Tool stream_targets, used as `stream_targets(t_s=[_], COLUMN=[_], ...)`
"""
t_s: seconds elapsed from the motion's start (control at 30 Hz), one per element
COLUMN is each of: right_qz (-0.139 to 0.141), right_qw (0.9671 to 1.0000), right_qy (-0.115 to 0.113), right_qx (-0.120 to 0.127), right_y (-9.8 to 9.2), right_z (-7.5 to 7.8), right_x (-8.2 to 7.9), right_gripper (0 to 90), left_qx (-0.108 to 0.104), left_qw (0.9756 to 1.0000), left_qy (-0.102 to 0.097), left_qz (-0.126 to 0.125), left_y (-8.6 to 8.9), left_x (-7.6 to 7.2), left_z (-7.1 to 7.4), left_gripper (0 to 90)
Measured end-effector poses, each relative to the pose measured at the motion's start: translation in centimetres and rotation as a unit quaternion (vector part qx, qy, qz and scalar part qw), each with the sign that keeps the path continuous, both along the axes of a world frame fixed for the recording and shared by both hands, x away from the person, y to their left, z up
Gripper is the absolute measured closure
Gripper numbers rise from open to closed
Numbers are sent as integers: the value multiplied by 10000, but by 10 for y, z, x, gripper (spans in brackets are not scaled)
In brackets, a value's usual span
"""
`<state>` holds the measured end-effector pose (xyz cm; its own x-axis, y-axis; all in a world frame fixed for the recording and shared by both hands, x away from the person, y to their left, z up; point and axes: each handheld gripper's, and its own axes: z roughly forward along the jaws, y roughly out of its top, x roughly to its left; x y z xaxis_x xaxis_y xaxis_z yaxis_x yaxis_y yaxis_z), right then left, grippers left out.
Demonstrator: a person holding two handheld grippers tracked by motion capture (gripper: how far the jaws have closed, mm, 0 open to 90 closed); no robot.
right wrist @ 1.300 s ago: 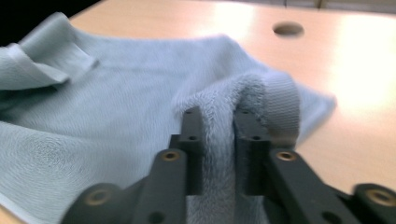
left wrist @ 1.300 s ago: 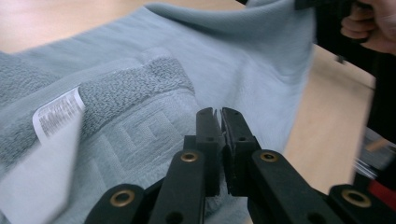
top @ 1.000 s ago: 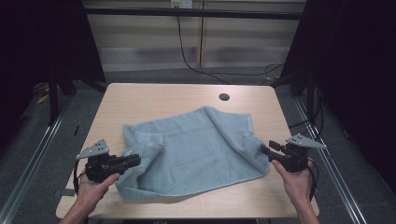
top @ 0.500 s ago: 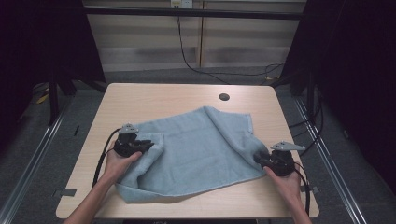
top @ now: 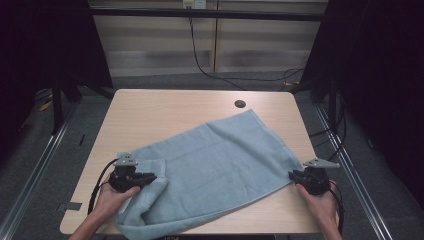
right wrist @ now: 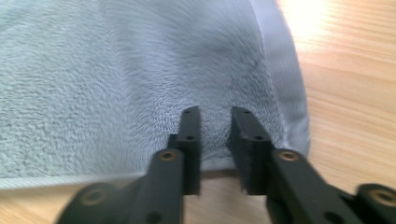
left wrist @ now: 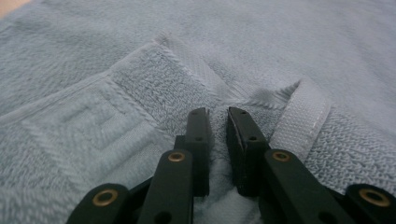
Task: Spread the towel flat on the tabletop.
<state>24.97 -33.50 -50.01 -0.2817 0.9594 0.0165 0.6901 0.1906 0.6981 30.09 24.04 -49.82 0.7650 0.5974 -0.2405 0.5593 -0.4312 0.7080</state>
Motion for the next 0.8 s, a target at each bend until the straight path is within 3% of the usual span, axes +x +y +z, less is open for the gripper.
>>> stream_targets(t_s=[0.07,0.17,0.3,0.4,0.57,0.63,0.67,0.7,0.73,0.8], right_qz=[12,-51,-231,-333,-348,-95,-95,85,243,563], right_qw=[10000,9996,9995,9993,9992,9985,9985,9971,9960,9941], right_qy=[-39,-86,-117,-135,-177,-360,-360,-451,-495,-479], right_qx=[-73,-281,-198,-134,67,412,412,615,702,795], right_y=[-1,0,-5,-9,-9,-3,-3,0,6,22], right_z=[0,-1,-2,-3,-3,9,9,14,19,24], right_x=[3,10,26,44,56,47,47,41,35,22], right_gripper=[884,892,892,892,849,801,801,785,774,749], left_qx=[-80,-39,-93,-209,-457,-443,-418,-416,-279,-87], left_qw=[9999,9995,9985,9987,9986,9986,9987,9989,9996,9999], left_qy=[54,113,108,43,-217,-272,-285,-187,-74,-112], left_qz=[-122,-287,-528,-473,-166,-25,32,45,17,58], left_y=[-1,-8,-16,-16,-12,-8,-6,-5,-6,-11], left_x=[-9,-22,-29,-26,-6,4,10,15,22,26], left_z=[0,3,7,11,27,29,28,25,21,15], left_gripper=[786,766,736,711,727,716,716,697,668,616])
